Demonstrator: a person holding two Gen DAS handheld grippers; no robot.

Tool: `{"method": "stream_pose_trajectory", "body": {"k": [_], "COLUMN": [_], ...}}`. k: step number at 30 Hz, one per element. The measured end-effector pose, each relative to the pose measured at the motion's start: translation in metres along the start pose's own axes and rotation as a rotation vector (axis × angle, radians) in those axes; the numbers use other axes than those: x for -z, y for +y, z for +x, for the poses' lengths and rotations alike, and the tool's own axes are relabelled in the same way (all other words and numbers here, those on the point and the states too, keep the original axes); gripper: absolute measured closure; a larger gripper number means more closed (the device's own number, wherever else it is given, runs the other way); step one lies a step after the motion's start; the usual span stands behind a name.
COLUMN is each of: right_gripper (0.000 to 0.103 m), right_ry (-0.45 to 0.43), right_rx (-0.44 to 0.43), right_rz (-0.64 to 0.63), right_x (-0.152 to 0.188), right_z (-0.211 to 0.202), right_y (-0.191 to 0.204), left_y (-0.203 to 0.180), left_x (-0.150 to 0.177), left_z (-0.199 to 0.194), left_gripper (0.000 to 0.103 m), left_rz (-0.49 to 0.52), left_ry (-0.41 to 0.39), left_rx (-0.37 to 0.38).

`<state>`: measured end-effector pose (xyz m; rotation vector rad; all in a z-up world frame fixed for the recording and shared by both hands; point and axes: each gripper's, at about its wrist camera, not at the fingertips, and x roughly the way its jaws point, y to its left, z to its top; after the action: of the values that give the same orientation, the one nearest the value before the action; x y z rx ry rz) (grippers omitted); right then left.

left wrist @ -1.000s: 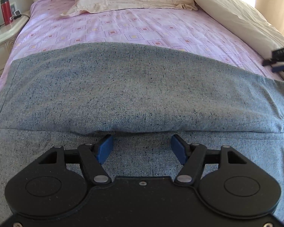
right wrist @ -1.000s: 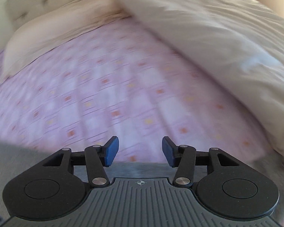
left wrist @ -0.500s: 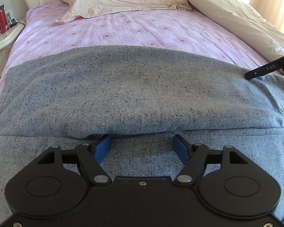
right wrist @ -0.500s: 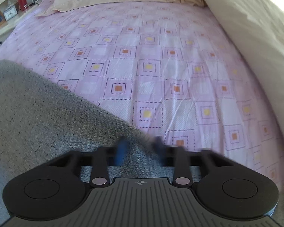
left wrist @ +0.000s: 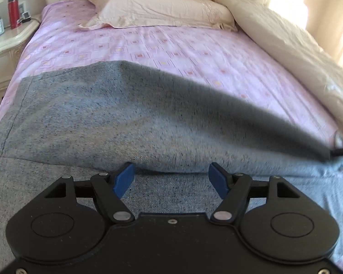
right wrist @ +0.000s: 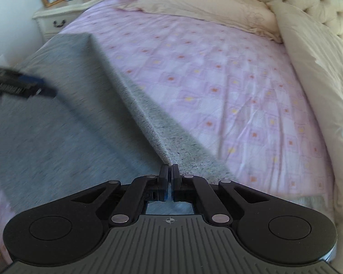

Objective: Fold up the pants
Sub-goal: 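Grasp the pants hem with the right tool and lift it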

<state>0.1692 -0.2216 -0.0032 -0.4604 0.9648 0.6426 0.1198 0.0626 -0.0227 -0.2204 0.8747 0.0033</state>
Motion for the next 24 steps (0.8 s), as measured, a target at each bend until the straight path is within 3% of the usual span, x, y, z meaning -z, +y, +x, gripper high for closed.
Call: {"method": "stream_pose_trajectory", "body": {"k": [5, 8, 17, 24], "right_gripper": [0.101, 0.101, 0.101, 0.101], "right_ry": [0.018, 0.005, -0.018, -0.033], "right_rx": [0.013, 0.018, -0.01, -0.039], "right_rz": [0.004, 0.017, 0.017, 0.021], "right_x": [0.012, 0.014, 0.026, 0.03], "right_z": [0.005, 0.002, 0.009, 0.012], "right_y": [0.012, 0.012, 0.009, 0.005], "left_y": [0.001, 0.0, -0.001, -0.015], "left_x": [-0.014, -0.032, -0.079, -0.084], "left_z": [-0.012, -0.008, 0.03, 0.064], "left_gripper": [0.03, 0.03, 0.029, 0.028], "left_rz": [-0.03, -0.044, -0.217, -0.243], "left_ry": [-0.02, 0.024, 0.16, 0.279], "left_rx": [-0.012, -0.001, 0.013, -0.115]}}
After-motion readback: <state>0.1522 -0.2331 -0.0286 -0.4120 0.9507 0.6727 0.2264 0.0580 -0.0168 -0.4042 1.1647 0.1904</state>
